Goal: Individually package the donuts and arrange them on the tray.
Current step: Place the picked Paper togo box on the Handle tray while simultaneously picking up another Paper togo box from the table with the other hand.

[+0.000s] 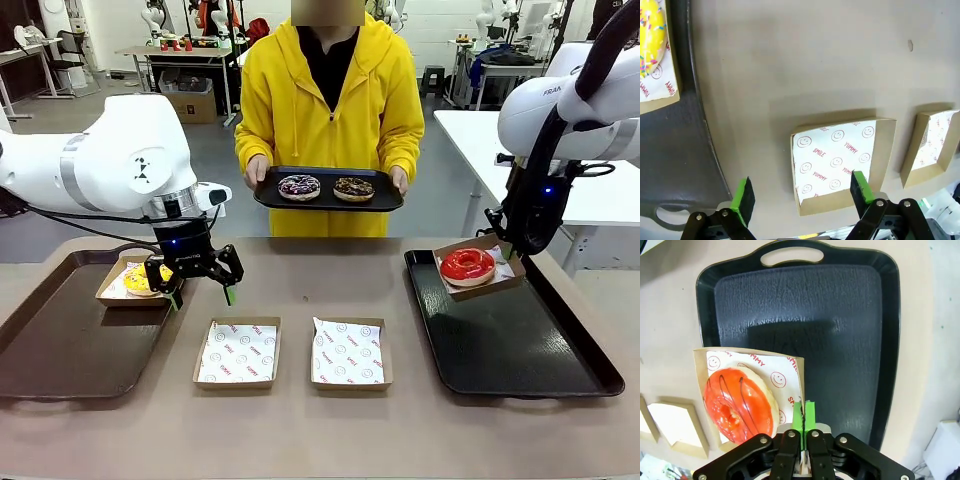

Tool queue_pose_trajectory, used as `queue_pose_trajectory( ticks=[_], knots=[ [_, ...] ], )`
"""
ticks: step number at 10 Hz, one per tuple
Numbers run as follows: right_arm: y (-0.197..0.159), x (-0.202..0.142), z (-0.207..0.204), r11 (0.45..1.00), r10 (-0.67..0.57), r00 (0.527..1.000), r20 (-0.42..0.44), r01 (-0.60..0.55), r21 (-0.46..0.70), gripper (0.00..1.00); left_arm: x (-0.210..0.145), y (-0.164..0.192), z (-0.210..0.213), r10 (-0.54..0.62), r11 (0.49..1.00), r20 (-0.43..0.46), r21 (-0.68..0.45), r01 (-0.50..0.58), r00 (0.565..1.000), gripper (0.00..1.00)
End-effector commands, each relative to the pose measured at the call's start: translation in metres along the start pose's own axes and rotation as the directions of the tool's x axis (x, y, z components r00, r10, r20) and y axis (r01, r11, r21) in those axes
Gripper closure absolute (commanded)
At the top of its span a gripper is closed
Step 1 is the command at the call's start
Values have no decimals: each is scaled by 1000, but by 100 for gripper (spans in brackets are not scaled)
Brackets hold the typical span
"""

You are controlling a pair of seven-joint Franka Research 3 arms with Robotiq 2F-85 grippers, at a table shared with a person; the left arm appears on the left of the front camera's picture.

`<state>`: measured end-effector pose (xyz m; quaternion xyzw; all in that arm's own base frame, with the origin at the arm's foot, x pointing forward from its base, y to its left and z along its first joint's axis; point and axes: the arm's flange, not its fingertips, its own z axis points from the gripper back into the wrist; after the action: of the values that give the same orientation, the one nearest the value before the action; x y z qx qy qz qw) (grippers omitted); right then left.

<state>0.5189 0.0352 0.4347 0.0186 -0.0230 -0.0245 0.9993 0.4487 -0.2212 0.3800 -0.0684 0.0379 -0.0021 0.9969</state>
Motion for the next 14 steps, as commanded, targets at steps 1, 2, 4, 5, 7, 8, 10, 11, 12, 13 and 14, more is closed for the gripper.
queue_pose_trajectory(
  ticks=[1, 2, 4, 5, 7, 8, 10, 11, 12, 13, 14],
  knots=[
    [0, -1, 2, 1000, 1, 1000, 4, -1, 0, 99, -1, 1, 3, -5, 1000, -9, -14, 4, 1000, 0],
    [0, -1, 2, 1000, 1, 1000, 4, -1, 0, 99, -1, 1, 3, -5, 1000, -9, -14, 4, 1000, 0],
    [0, 0, 0, 1000, 0, 1000, 0, 0, 0, 99, 0, 0, 0, 0, 1000, -1, 0, 0, 1000, 0],
    [0, 13, -6, 1000, -3, 1000, 15, 3, 12, 99, -12, -7, -1, 20, 999, 9, -45, -19, 1000, 0],
    [-5, 34, -17, 1000, 4, 1000, 23, -5, 28, 99, -46, -18, -14, 21, 999, 66, -31, -19, 998, 0],
    [-8, 45, -22, 1000, -5, 1000, 29, 5, 22, 99, -56, -20, -16, 34, 999, 79, -31, -32, 996, 0],
    [-12, 64, -35, 999, -29, 999, 32, 29, 22, 99, -74, -20, -27, 24, 1000, 104, 9, -25, 994, 0],
    [-13, 71, -42, 999, -25, 999, 25, 24, 33, 99, -78, -18, -31, 36, 999, 129, 24, -39, 991, 0],
    [-14, 76, -47, 998, -10, 1000, 28, 8, 56, 99, -80, -15, -36, 44, 998, 150, 42, -51, 988, 0],
    [-13, 80, -50, 997, 12, 999, 33, -14, 73, 99, -80, -13, -41, 70, 996, 156, 52, -79, 985, 0],
    [-13, 83, -52, 997, 13, 999, 35, -16, 82, 99, -79, -12, -43, 72, 995, 157, 58, -82, 985, 0]
  ],
)
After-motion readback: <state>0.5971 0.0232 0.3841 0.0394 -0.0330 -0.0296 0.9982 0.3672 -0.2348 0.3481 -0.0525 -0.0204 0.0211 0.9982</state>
